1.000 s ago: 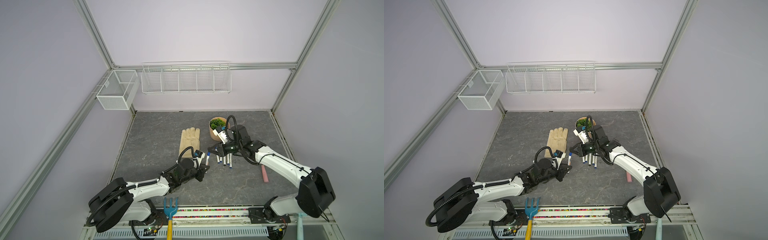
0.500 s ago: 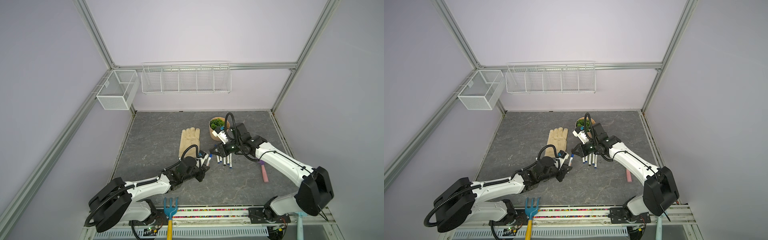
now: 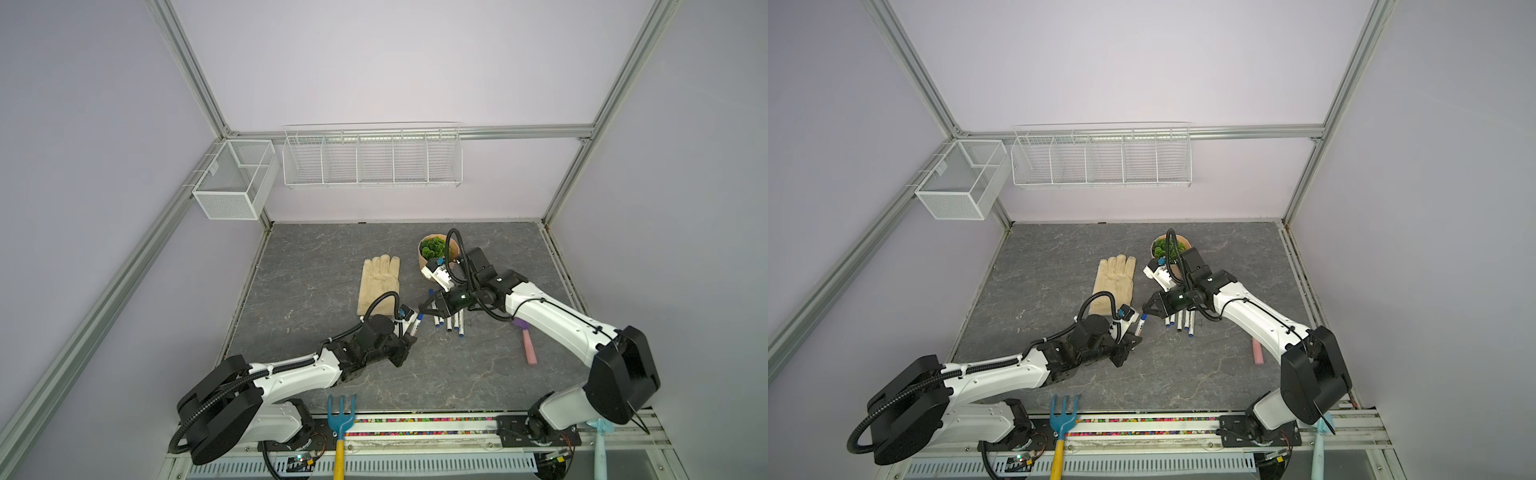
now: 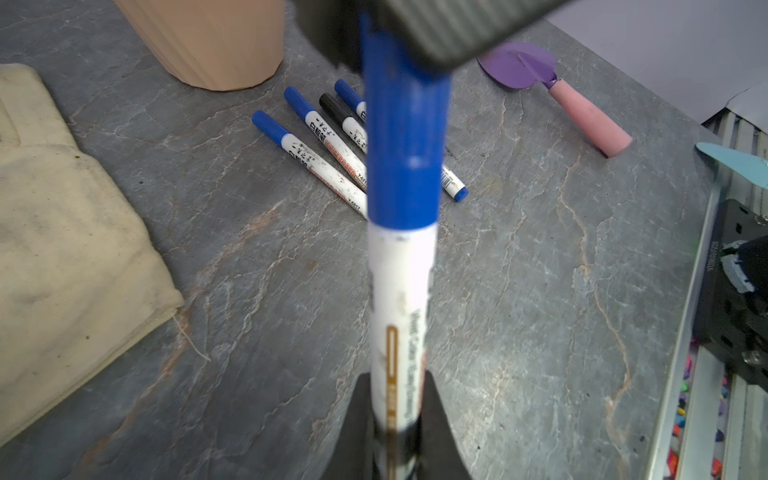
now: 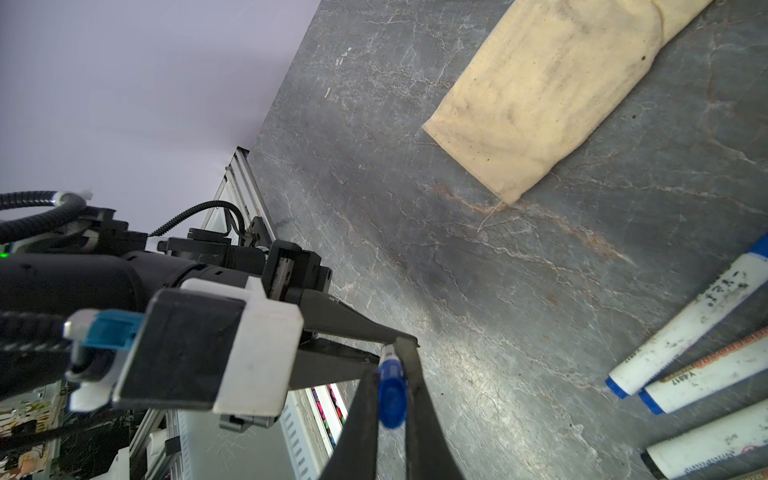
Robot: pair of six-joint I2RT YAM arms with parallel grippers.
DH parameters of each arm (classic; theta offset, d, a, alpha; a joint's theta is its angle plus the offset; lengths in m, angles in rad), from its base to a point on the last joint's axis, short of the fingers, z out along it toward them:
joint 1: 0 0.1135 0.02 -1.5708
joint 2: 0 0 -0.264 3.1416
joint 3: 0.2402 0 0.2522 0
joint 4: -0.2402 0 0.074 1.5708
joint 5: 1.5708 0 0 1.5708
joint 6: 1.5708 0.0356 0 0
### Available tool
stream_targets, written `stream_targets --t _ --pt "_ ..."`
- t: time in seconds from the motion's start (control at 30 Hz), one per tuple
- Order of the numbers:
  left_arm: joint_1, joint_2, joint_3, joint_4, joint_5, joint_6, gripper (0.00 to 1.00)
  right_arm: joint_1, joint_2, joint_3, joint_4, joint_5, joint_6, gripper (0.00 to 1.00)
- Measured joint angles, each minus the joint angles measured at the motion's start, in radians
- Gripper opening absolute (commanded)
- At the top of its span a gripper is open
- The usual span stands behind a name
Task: Insert the pens into the pen caps
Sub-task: 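Lower the blue cap onto the marker tip and press down with right gripper, then open the right gripper off the cap while left gripper holds the capped marker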
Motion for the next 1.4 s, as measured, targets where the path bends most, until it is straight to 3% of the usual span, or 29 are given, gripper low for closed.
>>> stream_targets --t 0.93,1.4 --pt "0.012 -0.002 0.015 -0.108 0.002 -0.054 0.00 0.058 0.060 -0.008 0.033 0.065 0.008 0.07" --pt "0.042 0.076 0.024 0.003 0.082 -0.135 0.00 0.048 0.007 -0.080 0.129 0.153 0.047 0.07"
